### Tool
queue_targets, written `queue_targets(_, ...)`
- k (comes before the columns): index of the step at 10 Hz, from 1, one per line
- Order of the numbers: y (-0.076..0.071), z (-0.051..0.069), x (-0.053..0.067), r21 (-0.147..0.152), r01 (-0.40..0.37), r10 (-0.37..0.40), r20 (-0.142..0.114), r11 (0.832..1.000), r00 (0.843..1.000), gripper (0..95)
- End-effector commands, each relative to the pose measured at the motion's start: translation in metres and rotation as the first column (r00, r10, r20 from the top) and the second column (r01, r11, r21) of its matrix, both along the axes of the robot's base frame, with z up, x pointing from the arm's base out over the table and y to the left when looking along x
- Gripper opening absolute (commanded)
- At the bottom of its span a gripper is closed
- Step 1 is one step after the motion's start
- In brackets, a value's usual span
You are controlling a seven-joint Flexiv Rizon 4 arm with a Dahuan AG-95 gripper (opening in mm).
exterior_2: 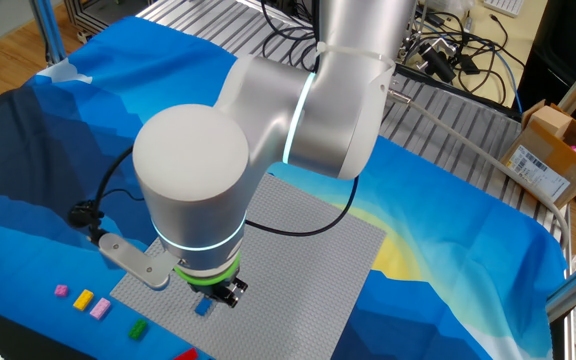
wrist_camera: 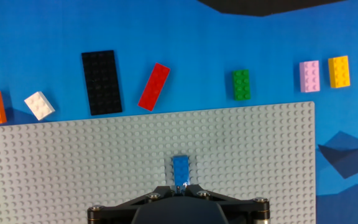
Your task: Stack small Lego blocks randomly, one at a time
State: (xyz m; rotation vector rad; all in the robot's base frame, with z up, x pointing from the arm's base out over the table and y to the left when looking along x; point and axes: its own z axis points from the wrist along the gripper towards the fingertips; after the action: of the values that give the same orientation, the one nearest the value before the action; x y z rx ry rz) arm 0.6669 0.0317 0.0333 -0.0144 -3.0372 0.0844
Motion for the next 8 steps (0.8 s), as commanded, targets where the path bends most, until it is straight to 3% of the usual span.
queue_targets(1, 0.000, 0.001, 0.000, 0.000, 0.000, 0.000, 0.000, 1.000, 1.000, 0.0)
queue_targets(2, 0.000, 0.001, 0.000, 0.000, 0.000, 0.000, 0.000, 1.000, 1.000, 0.0)
queue_targets(3, -0.016, -0.029, -0.003, 0.004, -0.047, 0.047, 0.026, 0.999, 0.999, 0.0)
queue_targets(5, -0.013, -0.017, -0.006, 0.002, -0.036, 0.036, 0.035, 0.999, 0.999, 0.0)
queue_targets(7, -0.008, 0.005, -0.007, 0.003, -0.025, 0.025, -0.008, 1.000, 1.000, 0.0)
queue_targets(8, -0.007, 0.006, -0.007, 0.004, -0.021, 0.021, -0.011, 1.000, 1.000, 0.0)
